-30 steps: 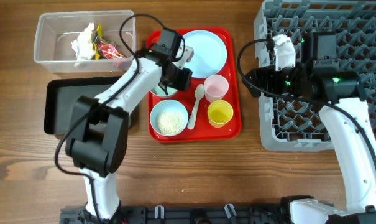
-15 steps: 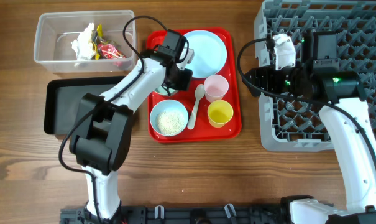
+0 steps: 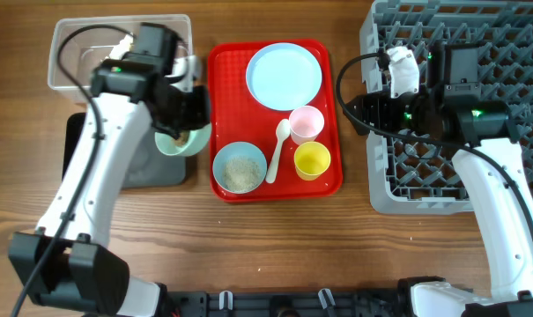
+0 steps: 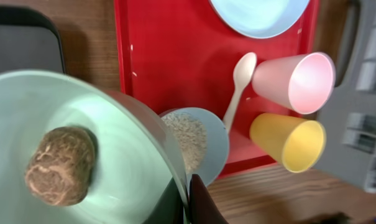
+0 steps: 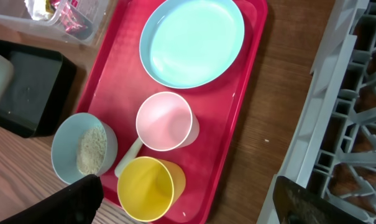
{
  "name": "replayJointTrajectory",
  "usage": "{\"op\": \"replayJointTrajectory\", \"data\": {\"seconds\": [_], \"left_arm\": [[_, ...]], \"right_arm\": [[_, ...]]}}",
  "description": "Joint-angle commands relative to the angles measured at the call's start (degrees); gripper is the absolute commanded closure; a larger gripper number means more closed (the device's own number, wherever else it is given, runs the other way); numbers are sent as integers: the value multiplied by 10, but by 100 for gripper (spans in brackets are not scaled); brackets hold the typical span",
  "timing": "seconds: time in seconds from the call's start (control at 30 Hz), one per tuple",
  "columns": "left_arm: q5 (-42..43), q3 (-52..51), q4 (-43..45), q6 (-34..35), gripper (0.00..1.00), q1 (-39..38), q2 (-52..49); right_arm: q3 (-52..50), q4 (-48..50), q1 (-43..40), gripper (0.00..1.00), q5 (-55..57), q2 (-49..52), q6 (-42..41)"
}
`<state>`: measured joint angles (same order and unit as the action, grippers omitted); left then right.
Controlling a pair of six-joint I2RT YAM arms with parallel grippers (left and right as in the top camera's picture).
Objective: Sort waste into correct bins and load items into the dishwasher rack
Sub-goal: 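Grasp green bowl with left gripper and tip scraps onto black tray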
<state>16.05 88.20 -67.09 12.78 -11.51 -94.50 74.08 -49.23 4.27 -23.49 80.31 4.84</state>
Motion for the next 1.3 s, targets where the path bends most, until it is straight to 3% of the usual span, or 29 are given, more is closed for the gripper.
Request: {"op": "replayJointTrajectory", "data": {"seconds": [0.0,0.13,0.27,0.43,0.57,0.83,0.97,1.07,1.13,1.2,1.27], "left_arm": [[141,-42,-3,-50,96,97,7],[248,-109,11,-130,96,185,7],[424,-205,48,-227,96,298,6],[440,-226,56,-246,96,338,6],[607,-227,108,-246,96,375,3],[614,-227,127,-248,96,400,-53],[591,-223,135,-248,96,386,-50],[526,-180,145,-247,96,319,-16],[439,-148,174,-227,96,250,7],[263,-134,248,-174,96,135,24],[113,-134,301,-170,96,30,20]], "right_arm": [[8,2,-2,9,5,2,7],[8,4,-2,10,5,2,7],[8,3,-2,9,5,2,7],[8,3,-2,10,5,2,7],[5,3,-2,10,5,2,7],[5,2,-2,10,6,2,8],[5,4,-2,10,5,2,7],[5,7,-2,10,6,2,8],[5,8,-2,9,5,2,8],[5,7,-2,10,5,2,7],[5,5,-2,9,5,2,7]]}}
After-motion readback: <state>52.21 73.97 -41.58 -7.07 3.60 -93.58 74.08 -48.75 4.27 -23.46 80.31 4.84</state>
